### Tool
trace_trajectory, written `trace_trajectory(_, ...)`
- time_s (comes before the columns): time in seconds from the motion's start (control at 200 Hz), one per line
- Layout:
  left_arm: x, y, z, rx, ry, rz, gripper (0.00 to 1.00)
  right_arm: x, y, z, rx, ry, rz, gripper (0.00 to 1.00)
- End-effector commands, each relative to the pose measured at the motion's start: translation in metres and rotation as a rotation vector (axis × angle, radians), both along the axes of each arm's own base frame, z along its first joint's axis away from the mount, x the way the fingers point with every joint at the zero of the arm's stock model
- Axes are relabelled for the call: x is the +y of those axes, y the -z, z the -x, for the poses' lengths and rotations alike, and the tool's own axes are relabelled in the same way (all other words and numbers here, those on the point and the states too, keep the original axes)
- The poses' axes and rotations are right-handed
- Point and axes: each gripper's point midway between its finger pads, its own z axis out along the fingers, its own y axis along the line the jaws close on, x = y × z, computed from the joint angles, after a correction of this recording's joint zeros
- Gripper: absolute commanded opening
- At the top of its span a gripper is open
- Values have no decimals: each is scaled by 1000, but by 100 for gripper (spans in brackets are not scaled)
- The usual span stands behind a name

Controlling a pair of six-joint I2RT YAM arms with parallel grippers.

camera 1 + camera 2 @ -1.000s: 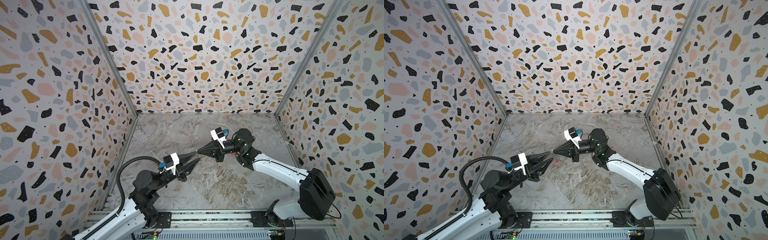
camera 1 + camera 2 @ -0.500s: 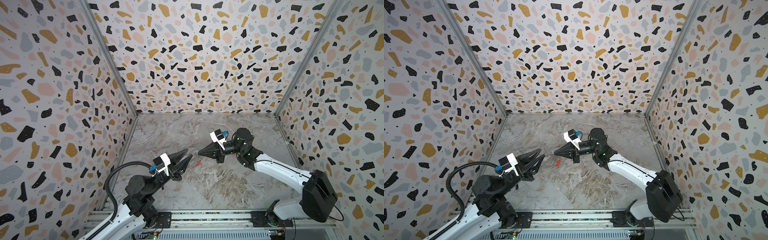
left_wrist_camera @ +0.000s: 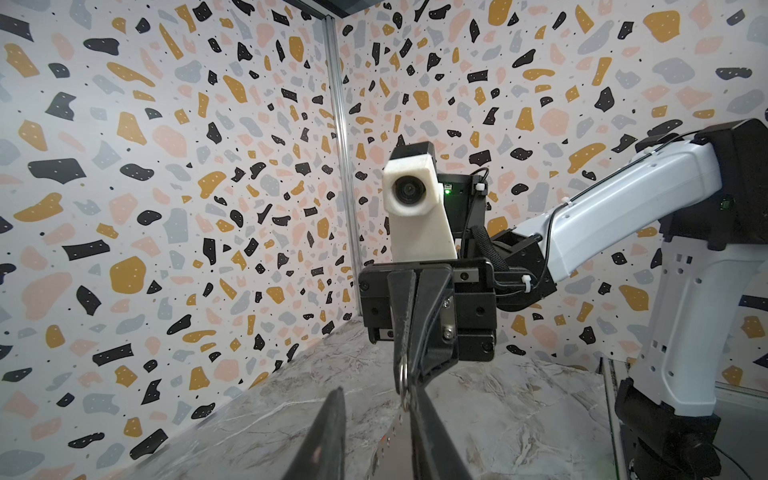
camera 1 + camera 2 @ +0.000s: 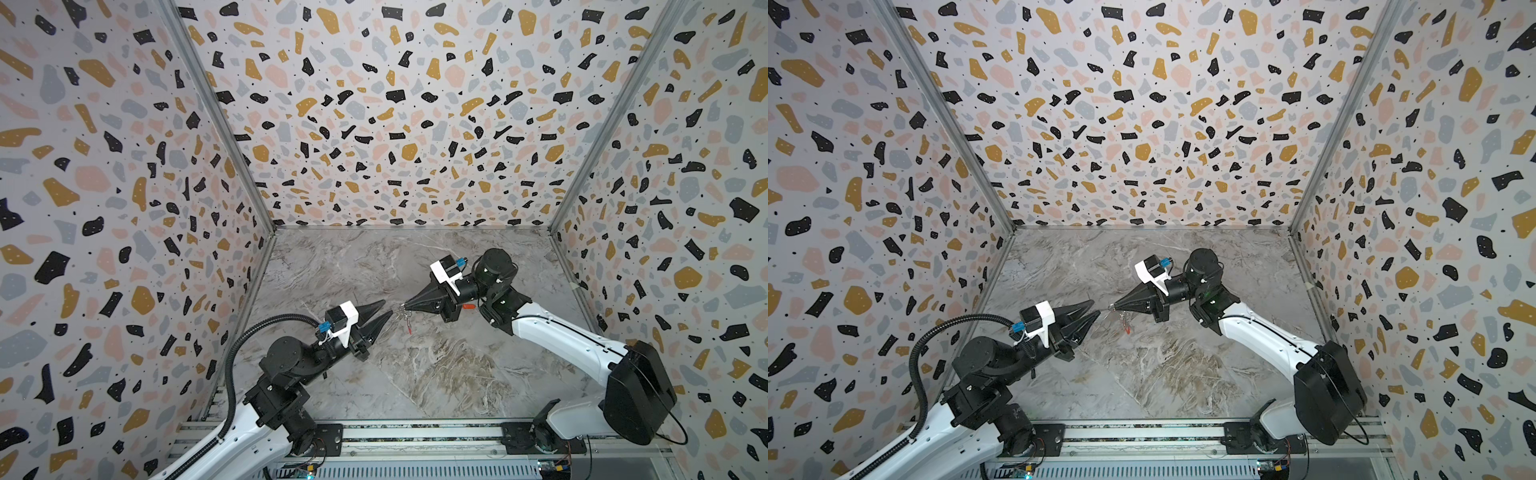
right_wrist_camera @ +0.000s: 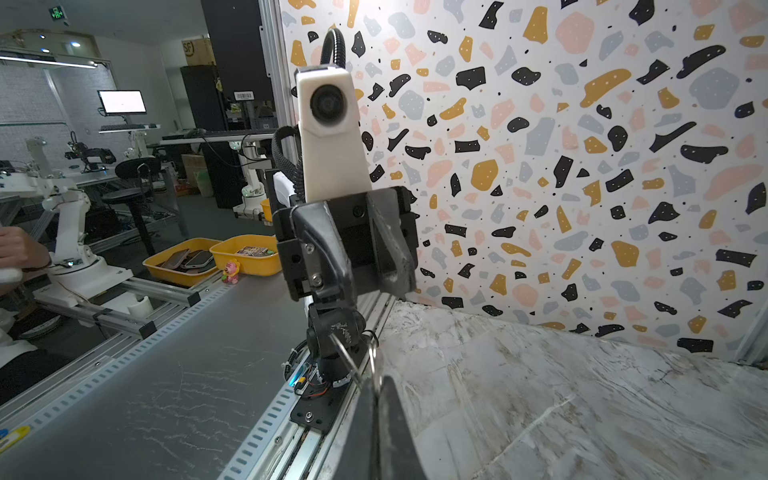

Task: Put the keys on the keyring

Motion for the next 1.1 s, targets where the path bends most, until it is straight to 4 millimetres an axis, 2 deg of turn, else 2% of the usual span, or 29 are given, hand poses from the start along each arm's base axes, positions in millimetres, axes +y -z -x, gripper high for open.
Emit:
trace_trajectory(0.0, -7, -12, 6, -36, 53, 3, 27, -4, -27, 7, -75, -27, -57, 0)
trace_trajectory(0.155, -16, -8, 2, -27, 73, -15, 27, -4, -29, 8, -79, -29, -62, 0)
trace_trajectory(0.38, -19, -14, 4, -45, 95, 14, 28, 0, -27, 7, -75, -7, -60, 0)
trace_trajectory(0.671, -16, -19, 11, -70, 113, 43, 27, 6, -21, -2, -56, 61, -49, 0)
trace_trajectory(0.851, -14, -16, 12, -62, 111, 32, 26, 9, -23, -15, -40, 140, -54, 0)
trace_trajectory(1.096, -9, -17, 12, -67, 92, 49, 27, 11, -22, -18, -32, 164, -51, 0)
